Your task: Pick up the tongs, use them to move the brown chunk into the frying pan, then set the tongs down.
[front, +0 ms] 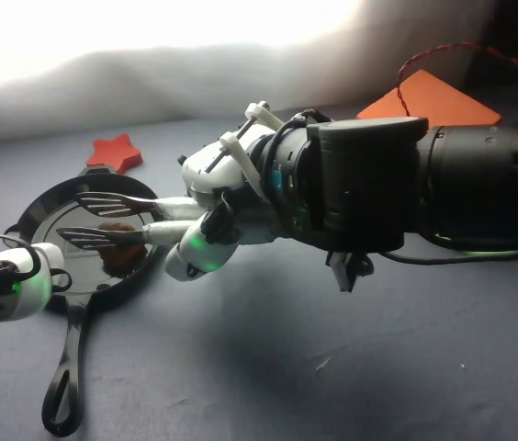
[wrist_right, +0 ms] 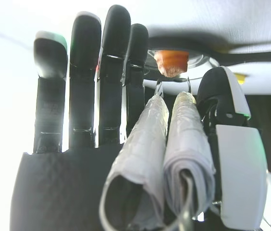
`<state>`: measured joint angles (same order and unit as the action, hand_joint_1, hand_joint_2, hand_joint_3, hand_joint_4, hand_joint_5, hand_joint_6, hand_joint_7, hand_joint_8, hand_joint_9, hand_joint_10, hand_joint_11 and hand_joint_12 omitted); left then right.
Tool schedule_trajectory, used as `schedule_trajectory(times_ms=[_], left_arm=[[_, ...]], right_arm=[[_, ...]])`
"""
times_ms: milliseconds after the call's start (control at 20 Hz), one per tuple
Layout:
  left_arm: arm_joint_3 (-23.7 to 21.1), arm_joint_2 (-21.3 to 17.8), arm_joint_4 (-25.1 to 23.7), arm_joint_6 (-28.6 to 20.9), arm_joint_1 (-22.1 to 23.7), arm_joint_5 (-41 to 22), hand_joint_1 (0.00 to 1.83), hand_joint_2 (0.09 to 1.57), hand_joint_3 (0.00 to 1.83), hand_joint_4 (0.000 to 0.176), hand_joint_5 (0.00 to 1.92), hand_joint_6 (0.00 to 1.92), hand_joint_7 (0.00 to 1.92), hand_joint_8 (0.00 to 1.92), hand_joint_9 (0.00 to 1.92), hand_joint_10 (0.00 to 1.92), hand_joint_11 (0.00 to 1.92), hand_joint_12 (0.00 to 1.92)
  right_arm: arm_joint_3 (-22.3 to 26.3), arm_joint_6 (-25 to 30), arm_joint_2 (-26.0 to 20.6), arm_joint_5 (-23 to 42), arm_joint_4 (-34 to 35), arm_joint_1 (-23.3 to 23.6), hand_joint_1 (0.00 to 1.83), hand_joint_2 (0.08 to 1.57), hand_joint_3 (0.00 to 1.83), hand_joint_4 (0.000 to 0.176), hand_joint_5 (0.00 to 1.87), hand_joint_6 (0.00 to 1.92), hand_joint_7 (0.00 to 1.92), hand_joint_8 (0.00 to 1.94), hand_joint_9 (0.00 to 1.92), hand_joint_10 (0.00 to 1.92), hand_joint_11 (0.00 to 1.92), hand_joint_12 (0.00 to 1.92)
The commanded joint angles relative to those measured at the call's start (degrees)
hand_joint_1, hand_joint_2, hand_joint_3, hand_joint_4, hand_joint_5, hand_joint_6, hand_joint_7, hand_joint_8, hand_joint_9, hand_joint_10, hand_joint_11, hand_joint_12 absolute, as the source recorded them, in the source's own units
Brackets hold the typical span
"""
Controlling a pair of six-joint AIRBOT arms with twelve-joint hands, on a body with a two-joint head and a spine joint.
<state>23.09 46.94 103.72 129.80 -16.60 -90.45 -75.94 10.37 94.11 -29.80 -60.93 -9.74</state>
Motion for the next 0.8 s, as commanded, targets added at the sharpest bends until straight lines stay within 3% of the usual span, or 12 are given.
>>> schedule_trajectory(times_ms=[0, 150, 250, 350, 500, 550, 750], left_arm=[[0.16, -0.26, -5.29, 0.19, 0.36, -2.87, 0.07, 1.29, 0.00, 0.023, 0.00, 0.00, 0.02, 0.00, 0.00, 0.00, 0.00, 0.19], [0.52, -0.26, -5.30, 0.19, 0.35, -0.18, 0.02, 1.29, 0.00, 0.012, 0.00, 0.00, 0.01, 0.00, 0.00, 0.00, 0.00, 0.19], [1.18, -0.27, -5.32, 0.21, 0.20, 4.14, 0.04, 1.30, 0.00, 0.010, 0.00, 0.00, 0.00, 0.00, 0.00, 0.00, 0.00, 0.13], [2.08, -0.29, -7.44, 0.20, -0.32, 9.36, 0.09, 1.28, 0.00, 0.019, 0.00, 0.00, 0.01, 0.00, 0.00, 0.00, 0.00, 0.05], [4.16, -0.40, -10.67, 0.13, -0.81, 18.29, 0.07, 1.28, 0.00, 0.020, 0.00, 0.00, 0.00, 0.00, 0.00, 0.00, 0.00, 0.17], [5.69, -0.47, -11.99, -0.32, -0.94, 24.03, 0.07, 1.28, 0.00, 0.020, 0.00, 0.00, 0.00, 0.00, 0.00, 0.00, 0.00, 0.18], [6.56, -0.49, -13.50, -0.76, -1.09, 27.97, 0.09, 1.28, 0.00, 0.018, 0.00, 0.00, 0.01, 0.00, 0.00, 0.00, 0.00, 0.15]], right_arm=[[0.54, -0.04, -0.63, 1.85, -2.23, 1.20, 0.36, 1.25, 0.00, 0.000, 0.78, 0.50, 0.96, 0.59, 0.85, 1.32, 0.67, 1.84], [4.97, -0.57, -4.39, 0.76, -3.20, 2.03, 0.39, 1.24, 0.00, 0.000, 0.79, 0.50, 0.96, 0.58, 0.85, 1.28, 0.68, 1.82], [11.51, 0.78, -9.43, -0.07, -9.99, 2.79, 0.39, 1.24, 0.00, 0.000, 0.77, 0.49, 0.95, 0.57, 0.86, 1.27, 0.69, 1.81], [19.39, 1.60, -15.64, 0.07, -15.96, 3.16, 0.37, 1.25, 0.00, 0.000, 0.77, 0.49, 0.96, 0.57, 0.85, 1.24, 0.67, 1.78], [28.98, 7.81, -22.78, -3.20, -26.38, 1.65, 0.37, 1.26, 0.00, 0.000, 0.77, 0.50, 0.97, 0.56, 0.86, 1.25, 0.68, 1.81], [34.10, 13.40, -26.12, -7.89, -34.36, -1.17, 0.37, 1.26, 0.00, 0.000, 0.77, 0.50, 0.97, 0.56, 0.86, 1.26, 0.69, 1.81], [36.38, 20.85, -27.97, -12.24, -40.64, -6.21, 0.35, 1.27, 0.01, 0.000, 0.77, 0.50, 0.97, 0.56, 0.86, 1.28, 0.70, 1.83]])
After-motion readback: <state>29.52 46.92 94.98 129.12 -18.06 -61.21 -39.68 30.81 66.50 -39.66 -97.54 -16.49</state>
